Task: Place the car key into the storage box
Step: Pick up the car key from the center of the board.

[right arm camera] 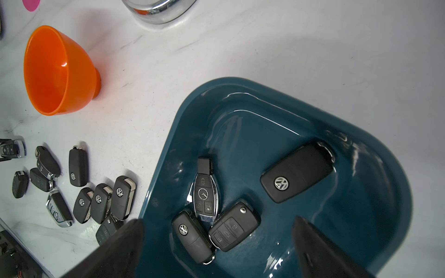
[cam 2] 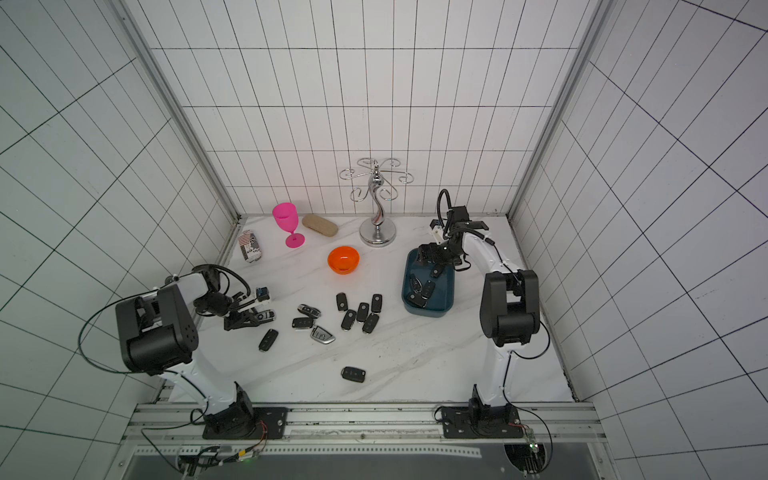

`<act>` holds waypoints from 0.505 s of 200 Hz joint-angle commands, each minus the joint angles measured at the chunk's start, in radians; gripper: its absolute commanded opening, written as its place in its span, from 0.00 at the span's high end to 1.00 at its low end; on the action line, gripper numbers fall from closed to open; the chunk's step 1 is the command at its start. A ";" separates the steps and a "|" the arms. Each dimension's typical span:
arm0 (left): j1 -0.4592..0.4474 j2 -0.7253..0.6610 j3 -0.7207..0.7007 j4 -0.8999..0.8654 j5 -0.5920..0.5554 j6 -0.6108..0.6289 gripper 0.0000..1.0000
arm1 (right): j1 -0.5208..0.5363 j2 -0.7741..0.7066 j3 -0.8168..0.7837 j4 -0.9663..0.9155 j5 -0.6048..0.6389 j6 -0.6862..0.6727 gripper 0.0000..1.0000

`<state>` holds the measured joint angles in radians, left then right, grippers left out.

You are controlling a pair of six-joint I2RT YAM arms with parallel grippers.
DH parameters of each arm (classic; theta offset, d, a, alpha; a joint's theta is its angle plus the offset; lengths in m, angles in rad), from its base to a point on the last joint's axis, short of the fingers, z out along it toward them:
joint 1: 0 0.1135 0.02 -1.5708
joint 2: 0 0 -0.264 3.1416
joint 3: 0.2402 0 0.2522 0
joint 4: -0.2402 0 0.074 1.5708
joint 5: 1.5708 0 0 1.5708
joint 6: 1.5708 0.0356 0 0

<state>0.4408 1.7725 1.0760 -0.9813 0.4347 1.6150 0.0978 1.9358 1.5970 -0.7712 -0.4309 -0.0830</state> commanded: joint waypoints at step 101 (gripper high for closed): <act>-0.410 -0.324 0.119 0.014 0.324 -0.395 0.71 | 0.024 -0.151 -0.030 0.073 -0.445 0.115 0.01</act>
<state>0.1833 1.4994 1.2400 -1.0695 0.6998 1.4132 0.0998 1.8278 1.5929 -0.7513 -0.7136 -0.0212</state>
